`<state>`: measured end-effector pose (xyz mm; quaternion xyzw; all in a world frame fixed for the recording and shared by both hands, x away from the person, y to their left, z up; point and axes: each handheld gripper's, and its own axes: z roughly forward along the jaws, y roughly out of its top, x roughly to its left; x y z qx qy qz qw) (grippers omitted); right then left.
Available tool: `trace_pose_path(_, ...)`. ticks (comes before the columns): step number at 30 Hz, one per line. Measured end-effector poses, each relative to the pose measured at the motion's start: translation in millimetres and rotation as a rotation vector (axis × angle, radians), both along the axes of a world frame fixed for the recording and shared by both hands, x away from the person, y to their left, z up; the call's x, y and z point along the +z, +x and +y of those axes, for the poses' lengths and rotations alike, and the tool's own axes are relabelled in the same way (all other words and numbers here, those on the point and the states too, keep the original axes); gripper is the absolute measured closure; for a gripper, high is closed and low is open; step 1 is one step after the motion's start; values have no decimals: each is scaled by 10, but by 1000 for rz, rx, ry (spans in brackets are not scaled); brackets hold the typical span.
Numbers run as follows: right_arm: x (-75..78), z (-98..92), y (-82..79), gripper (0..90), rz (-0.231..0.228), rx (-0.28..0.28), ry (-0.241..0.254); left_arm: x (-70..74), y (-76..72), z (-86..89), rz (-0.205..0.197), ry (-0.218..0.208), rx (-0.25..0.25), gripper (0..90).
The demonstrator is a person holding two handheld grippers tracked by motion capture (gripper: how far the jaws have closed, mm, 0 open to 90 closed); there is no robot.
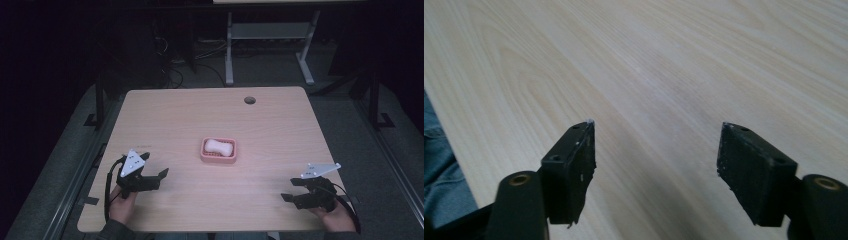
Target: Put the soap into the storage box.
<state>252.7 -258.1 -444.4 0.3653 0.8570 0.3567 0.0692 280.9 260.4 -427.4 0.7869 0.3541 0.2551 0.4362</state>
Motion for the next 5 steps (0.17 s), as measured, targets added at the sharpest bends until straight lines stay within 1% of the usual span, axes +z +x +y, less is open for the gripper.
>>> trace_pose_path(1, -5, 13, -22, 301, -1, 1, 4, -1, 2, -1, 3, -3, -3, 146)
trace_pose_path(2, -10, 20, -32, 298, -12, 8, 3, -2, 5, -2, 8, -7, -8, 146)
trace_pose_path(5, -24, 68, -73, 282, -27, 12, 4, -3, 8, -10, 9, 3, -15, 146)
